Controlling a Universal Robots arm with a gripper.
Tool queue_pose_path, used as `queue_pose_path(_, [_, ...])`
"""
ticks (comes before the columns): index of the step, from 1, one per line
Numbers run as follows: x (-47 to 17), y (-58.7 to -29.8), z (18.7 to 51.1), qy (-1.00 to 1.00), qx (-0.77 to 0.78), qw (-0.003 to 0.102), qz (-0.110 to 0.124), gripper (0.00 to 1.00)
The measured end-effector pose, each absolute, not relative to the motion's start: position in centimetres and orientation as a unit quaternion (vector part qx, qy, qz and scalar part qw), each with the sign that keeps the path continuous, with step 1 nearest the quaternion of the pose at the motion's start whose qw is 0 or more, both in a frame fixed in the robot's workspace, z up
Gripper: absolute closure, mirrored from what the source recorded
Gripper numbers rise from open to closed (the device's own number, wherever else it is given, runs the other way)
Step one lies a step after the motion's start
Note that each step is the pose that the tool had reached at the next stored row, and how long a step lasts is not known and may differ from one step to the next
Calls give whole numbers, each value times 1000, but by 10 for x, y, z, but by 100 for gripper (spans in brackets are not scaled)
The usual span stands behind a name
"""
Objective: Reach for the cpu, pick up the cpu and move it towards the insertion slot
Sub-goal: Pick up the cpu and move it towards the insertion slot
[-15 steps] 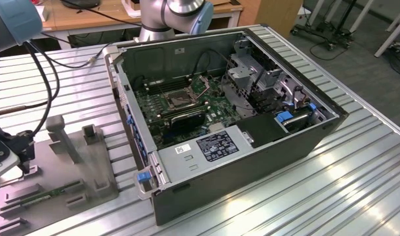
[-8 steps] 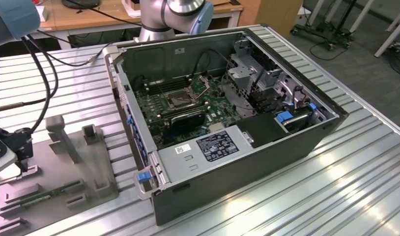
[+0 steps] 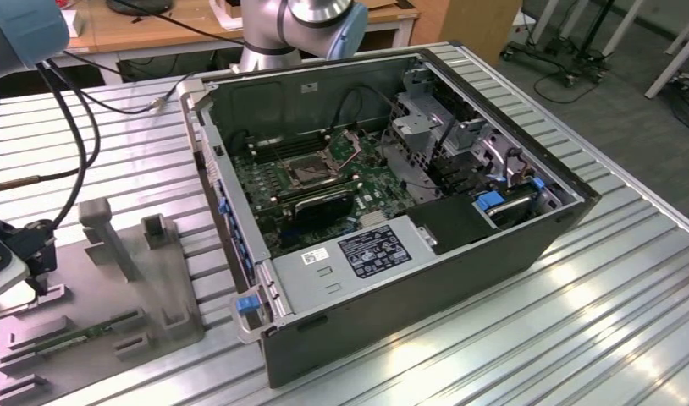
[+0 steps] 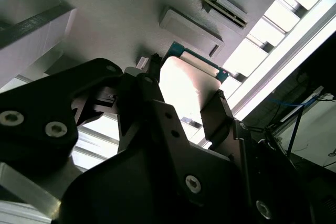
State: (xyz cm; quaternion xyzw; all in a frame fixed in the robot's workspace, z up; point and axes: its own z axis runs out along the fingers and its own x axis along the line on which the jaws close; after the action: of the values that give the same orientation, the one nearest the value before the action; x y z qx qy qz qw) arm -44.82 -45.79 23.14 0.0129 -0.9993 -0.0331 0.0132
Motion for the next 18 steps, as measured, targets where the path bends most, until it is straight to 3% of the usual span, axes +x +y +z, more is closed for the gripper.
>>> queue_pose_path(18, [-448,-458,237,-999,14,13,-33,45])
